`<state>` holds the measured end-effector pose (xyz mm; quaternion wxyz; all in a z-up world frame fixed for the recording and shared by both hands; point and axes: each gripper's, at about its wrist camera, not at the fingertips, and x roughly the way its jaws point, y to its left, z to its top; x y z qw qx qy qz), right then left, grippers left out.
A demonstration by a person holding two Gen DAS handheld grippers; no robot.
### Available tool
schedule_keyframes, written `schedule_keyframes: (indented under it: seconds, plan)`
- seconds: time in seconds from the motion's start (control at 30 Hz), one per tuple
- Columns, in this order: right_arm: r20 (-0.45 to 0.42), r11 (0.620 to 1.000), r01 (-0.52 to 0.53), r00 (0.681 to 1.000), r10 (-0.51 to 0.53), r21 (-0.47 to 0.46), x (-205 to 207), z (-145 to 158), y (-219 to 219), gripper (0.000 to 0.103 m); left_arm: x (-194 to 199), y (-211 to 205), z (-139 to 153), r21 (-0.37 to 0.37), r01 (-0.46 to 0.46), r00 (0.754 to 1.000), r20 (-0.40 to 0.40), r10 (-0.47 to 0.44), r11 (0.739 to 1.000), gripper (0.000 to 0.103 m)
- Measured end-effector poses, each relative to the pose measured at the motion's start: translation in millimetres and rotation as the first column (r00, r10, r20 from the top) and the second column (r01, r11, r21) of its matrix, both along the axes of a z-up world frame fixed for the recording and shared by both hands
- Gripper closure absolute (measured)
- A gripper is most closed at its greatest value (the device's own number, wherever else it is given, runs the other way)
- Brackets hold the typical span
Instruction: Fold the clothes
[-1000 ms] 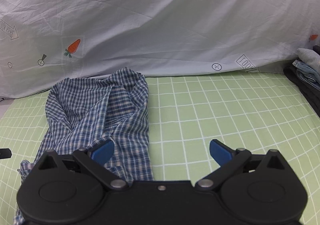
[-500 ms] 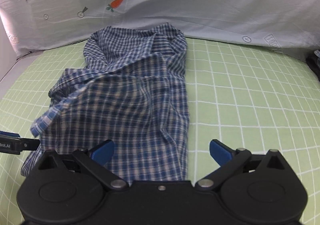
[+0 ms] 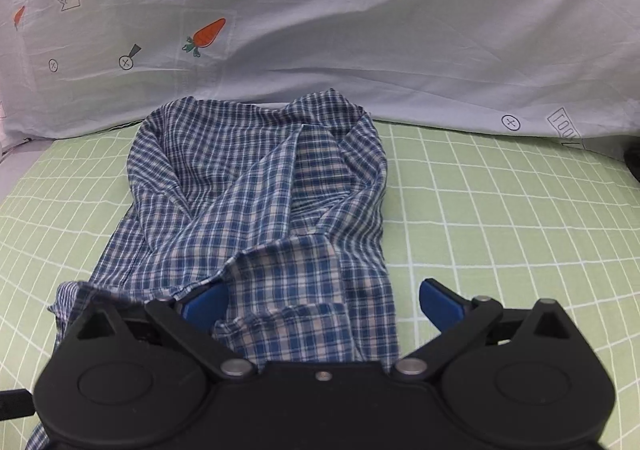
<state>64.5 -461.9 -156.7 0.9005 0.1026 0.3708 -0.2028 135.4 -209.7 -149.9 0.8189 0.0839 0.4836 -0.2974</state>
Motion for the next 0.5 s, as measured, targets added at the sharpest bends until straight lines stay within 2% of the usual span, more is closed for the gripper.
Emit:
schedule_keyframes:
  seconds: [0.13,0.3,0.5]
  plan:
    - [-0.008,0.999,0.032,0.999,-0.032,0.007,-12,-2,-8,0.0,-5,-21,-13,0.039,0.097,0.994,-0.044,-0.096,0.994,0.009]
    - [-0.019,0.998,0.057,0.998,-0.057,0.002,-31,-3,-11,0.0,1,-41,-17,0.056,0.063,0.998,0.025,-0.065,0.996,0.009]
    - [-0.041,0.995,0.099,0.994,-0.098,0.013,-59,-8,-12,0.0,49,-67,-3,0.022,-0.024,0.992,0.121,0.022,0.999,0.009]
